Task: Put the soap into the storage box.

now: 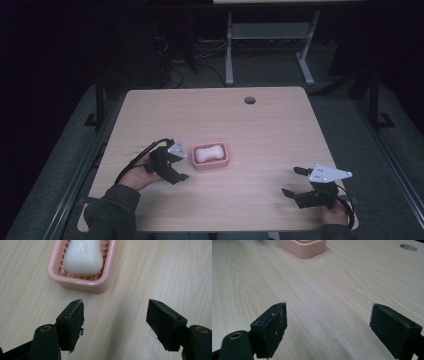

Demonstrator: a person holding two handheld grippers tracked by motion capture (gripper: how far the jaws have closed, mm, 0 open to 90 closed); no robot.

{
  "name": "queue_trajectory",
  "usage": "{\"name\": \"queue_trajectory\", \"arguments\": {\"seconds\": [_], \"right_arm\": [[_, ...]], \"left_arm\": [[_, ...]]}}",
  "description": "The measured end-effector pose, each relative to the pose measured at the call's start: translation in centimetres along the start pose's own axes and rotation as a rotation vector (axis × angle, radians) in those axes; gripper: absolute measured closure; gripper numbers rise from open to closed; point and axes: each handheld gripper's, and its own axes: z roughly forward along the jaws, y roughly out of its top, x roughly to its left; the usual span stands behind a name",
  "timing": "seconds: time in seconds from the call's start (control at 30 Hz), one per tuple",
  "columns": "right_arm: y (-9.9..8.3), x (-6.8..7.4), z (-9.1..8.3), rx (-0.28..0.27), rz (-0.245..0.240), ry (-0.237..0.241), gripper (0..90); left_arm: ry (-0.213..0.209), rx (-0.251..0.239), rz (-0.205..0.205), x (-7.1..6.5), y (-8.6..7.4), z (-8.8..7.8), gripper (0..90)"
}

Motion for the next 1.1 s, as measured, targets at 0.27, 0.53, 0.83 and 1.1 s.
{"name": "queue_trajectory", "arguments": {"seconds": [0.27, 0.53, 0.83, 1.1], "right_arm": [[0.0, 0.1, 0.0, 0.010, -0.002, -0.003, 13.6], [0.1, 0.2, 0.1, 0.016, -0.002, -0.007, 13.6], [0.1, 0.2, 0.1, 0.020, -0.008, -0.010, 13.6], [0.1, 0.2, 0.1, 0.024, -0.007, -0.011, 13.6]], "left_arm": [[0.011, -0.012, -0.008, -0.7, -1.1, -0.3, 29.0], [0.021, -0.028, -0.009, -1.2, -1.9, -0.7, 27.8], [0.030, -0.046, -0.026, -1.8, -3.2, -1.0, 27.3], [0.037, -0.050, -0.041, -2.3, -4.2, -1.2, 27.2]]}}
